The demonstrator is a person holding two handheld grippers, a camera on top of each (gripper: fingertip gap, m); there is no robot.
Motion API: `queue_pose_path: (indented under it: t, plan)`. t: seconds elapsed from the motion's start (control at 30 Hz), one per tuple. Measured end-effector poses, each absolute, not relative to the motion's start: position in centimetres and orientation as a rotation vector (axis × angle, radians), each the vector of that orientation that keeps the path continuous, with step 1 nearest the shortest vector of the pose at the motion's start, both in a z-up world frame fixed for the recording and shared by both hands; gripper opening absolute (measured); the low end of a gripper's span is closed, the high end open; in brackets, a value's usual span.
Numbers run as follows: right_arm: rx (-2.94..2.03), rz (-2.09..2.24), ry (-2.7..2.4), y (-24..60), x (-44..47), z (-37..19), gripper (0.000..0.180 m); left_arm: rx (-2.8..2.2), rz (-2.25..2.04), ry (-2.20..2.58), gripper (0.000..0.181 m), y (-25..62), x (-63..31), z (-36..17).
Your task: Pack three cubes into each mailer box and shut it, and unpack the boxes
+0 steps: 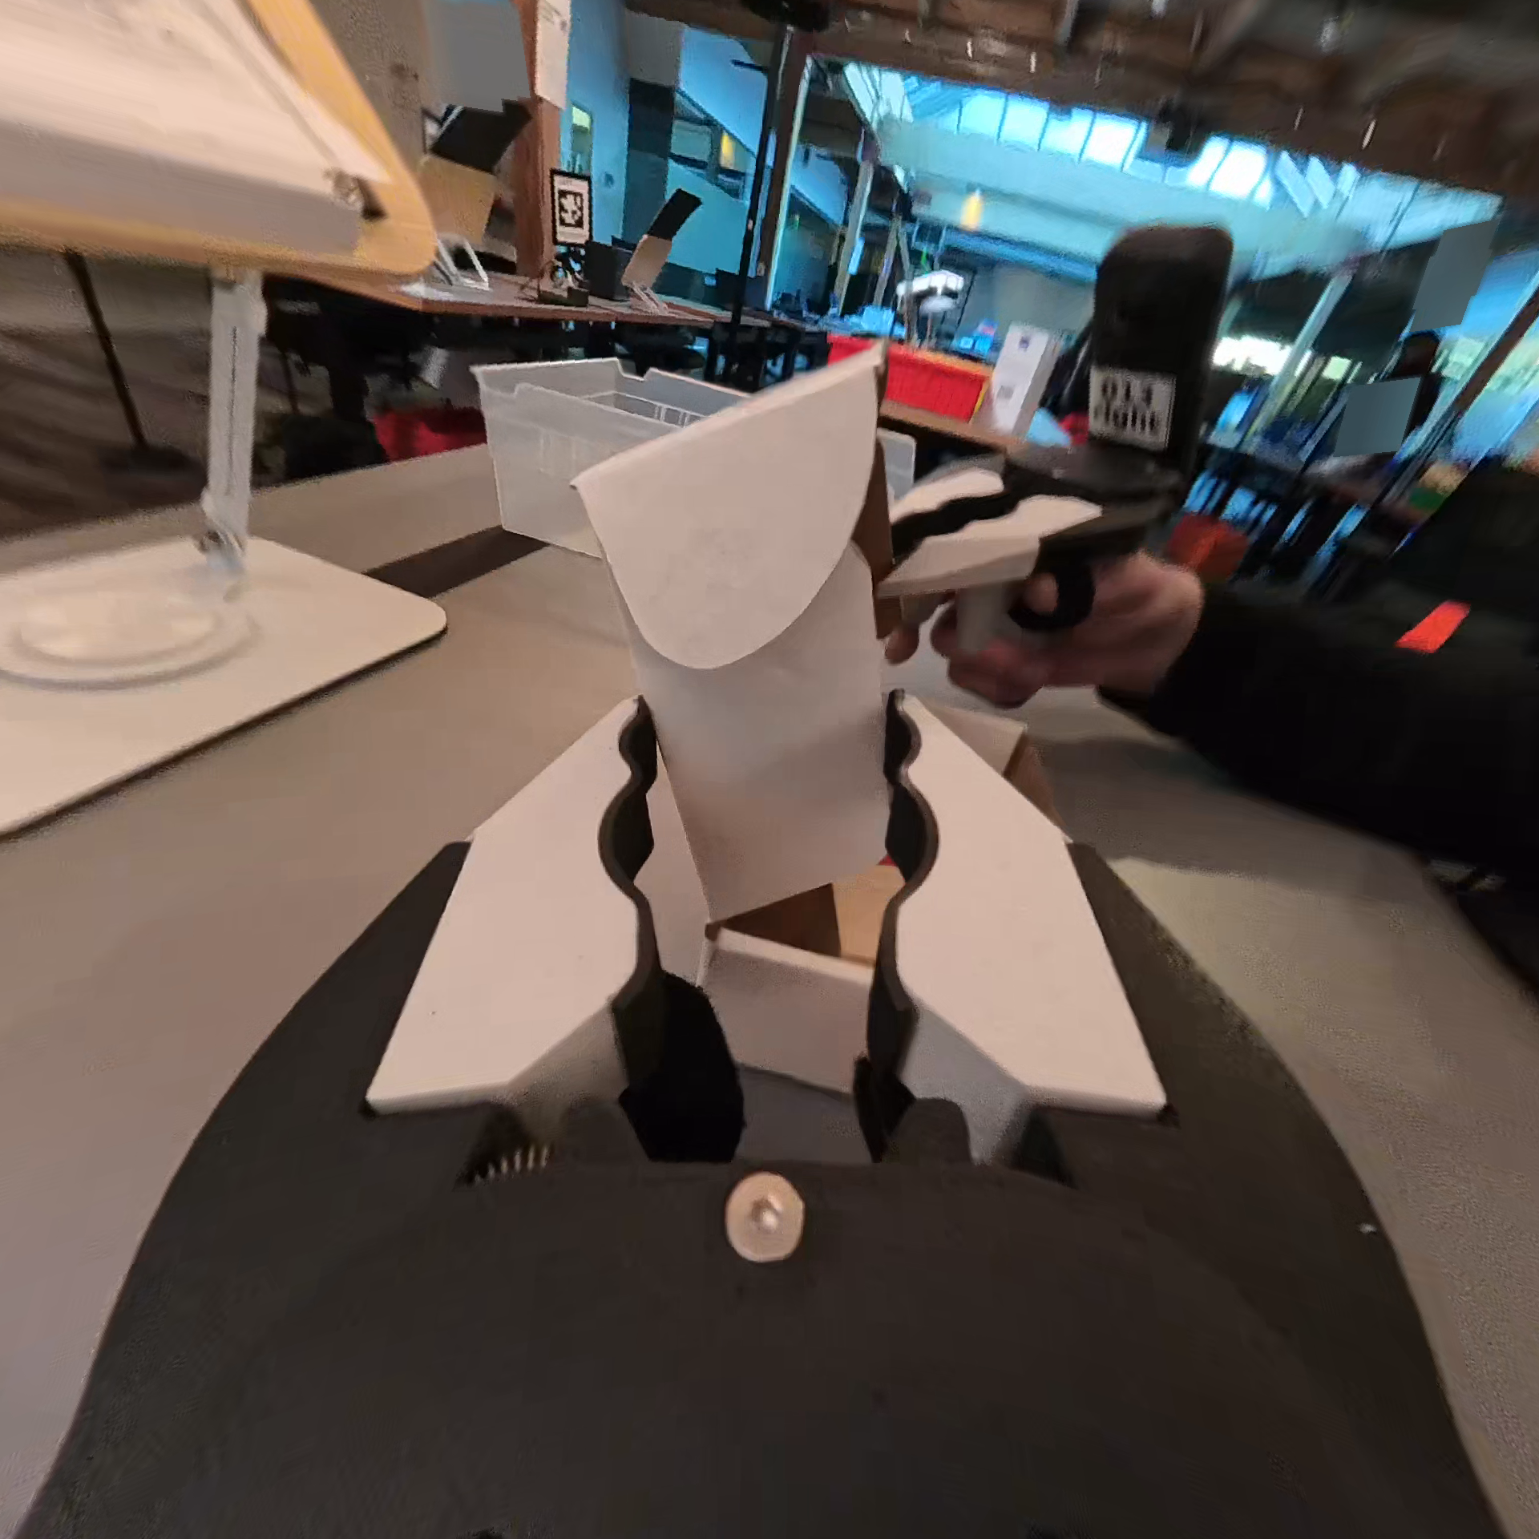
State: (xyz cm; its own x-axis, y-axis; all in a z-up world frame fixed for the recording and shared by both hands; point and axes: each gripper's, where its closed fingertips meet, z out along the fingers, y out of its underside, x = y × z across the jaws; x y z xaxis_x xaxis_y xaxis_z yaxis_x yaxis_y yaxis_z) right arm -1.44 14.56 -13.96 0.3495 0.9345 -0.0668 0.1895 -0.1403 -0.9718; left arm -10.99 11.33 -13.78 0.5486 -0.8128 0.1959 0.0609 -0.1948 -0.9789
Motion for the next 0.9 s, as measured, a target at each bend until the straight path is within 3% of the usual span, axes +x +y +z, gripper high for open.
queue_pose_path:
  t: [0.3, 0.63, 0.9]
  plan:
    - [-1.661, 0.859, -1.193, 12.9, -0.1, -15.6, 0.011, -1.481, -0.446, 1.068, 0.053, 8.3, -9.9, -15.4]
    - [-1.752, 0.756, -1.324, 11.3, 0.7, -18.5, 0.007, -1.517, -0.091, 1.153, 0.053, 7.8, -9.4, -17.7]
    - [-1.794, 0.702, -1.348, 10.8, 4.4, -17.2, 0.02, -1.581, -0.02, 1.23, 0.052, 7.9, -9.6, -17.9]
